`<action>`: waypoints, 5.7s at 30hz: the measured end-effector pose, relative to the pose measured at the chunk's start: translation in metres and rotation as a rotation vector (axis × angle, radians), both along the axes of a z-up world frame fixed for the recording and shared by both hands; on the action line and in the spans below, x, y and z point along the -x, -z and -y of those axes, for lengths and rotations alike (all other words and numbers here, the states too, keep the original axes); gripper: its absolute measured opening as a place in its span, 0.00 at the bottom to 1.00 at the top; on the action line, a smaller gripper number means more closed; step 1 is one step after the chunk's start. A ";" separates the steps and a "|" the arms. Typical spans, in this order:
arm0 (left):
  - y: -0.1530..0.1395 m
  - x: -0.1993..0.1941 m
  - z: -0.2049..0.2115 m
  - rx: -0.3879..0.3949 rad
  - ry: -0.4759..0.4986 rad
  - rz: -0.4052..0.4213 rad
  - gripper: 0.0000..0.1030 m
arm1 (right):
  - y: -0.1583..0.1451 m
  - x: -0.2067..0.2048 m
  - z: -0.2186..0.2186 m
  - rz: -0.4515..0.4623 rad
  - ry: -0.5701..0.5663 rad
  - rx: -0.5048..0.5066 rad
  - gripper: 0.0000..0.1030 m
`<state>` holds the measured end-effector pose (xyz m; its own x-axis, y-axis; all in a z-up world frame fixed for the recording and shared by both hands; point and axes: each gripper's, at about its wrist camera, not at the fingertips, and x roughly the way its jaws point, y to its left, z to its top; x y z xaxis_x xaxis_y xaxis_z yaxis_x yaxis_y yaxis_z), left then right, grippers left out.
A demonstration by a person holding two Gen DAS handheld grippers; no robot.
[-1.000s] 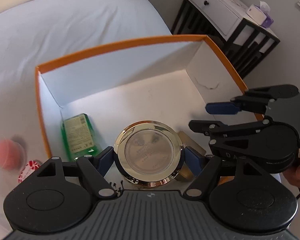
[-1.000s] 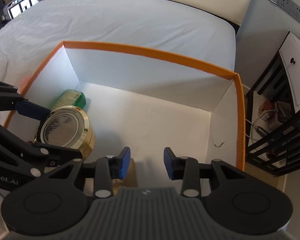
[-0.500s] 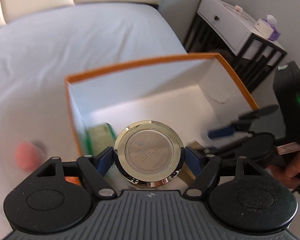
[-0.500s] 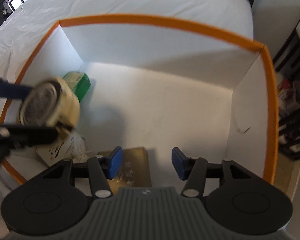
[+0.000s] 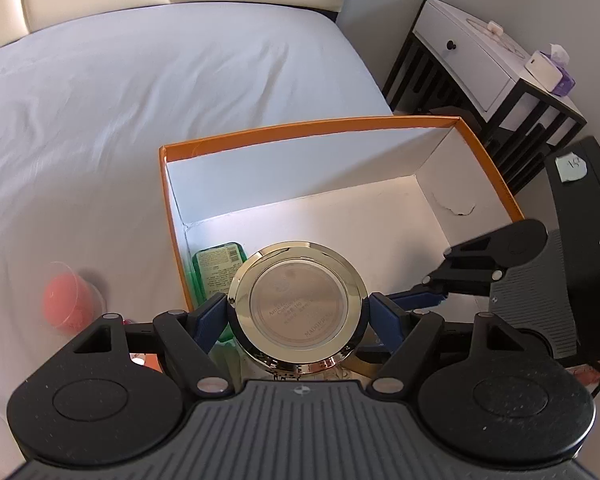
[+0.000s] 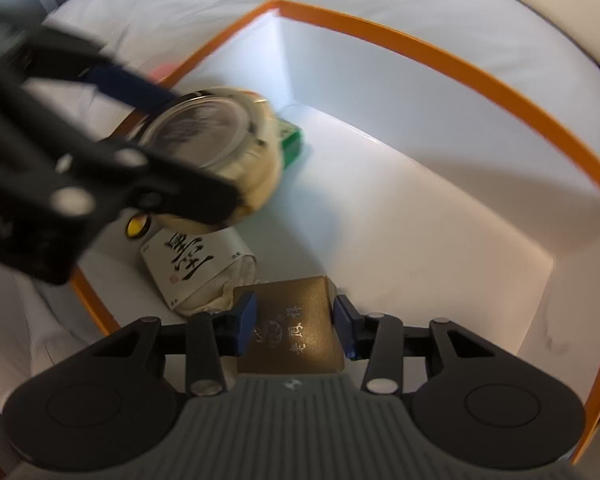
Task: Organize rigid objects
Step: 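Carry the brown box in the right gripper while the left carries the gold tin over the orange box, then lower the gold tin into the orange box and open the left gripper while the right releases the brown box, then move both tools out of the orange box toward the items on the bed, then grasp the white-lidded cream jar with the left gripper and lift it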
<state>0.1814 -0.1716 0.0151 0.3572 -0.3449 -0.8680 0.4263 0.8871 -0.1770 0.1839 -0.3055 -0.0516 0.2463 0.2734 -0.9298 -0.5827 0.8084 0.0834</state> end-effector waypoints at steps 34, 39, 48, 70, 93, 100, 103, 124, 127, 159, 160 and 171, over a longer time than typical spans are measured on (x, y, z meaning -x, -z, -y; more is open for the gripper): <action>0.026 -0.018 0.050 -0.105 0.019 -0.013 0.85 | 0.001 -0.012 0.036 0.088 -0.090 0.079 0.55; 0.039 -0.018 0.057 -0.171 0.046 -0.026 0.85 | 0.006 -0.012 0.037 0.081 -0.081 0.069 0.55; 0.047 -0.017 0.057 -0.175 0.061 -0.042 0.86 | -0.003 -0.005 0.026 0.081 -0.061 0.067 0.56; 0.020 -0.010 0.031 0.038 0.008 -0.038 0.90 | -0.001 -0.008 0.000 0.083 0.020 0.153 0.62; -0.040 0.023 -0.090 0.052 -0.200 0.193 0.76 | -0.044 0.014 -0.012 0.254 0.180 -0.013 0.62; -0.033 0.051 -0.126 0.062 -0.259 0.179 0.71 | -0.077 0.041 -0.049 0.344 0.224 -0.170 0.61; -0.023 0.068 -0.133 0.041 -0.254 0.179 0.70 | -0.085 0.059 -0.067 0.367 0.250 -0.242 0.61; 0.055 0.094 -0.168 -0.234 -0.280 -0.114 0.76 | -0.027 0.169 -0.128 0.615 0.259 -0.167 0.61; 0.061 0.088 -0.174 -0.210 -0.321 -0.167 0.73 | -0.026 0.177 -0.132 0.686 0.246 -0.117 0.60; 0.091 0.059 -0.184 -0.187 -0.422 -0.327 0.49 | 0.057 0.095 -0.125 0.064 0.531 -0.344 0.49; 0.089 0.061 -0.184 -0.186 -0.425 -0.315 0.49 | 0.055 0.099 -0.124 0.081 0.522 -0.338 0.46; 0.055 0.090 -0.183 -0.098 -0.409 -0.138 0.46 | 0.044 0.123 -0.115 0.160 0.489 -0.339 0.00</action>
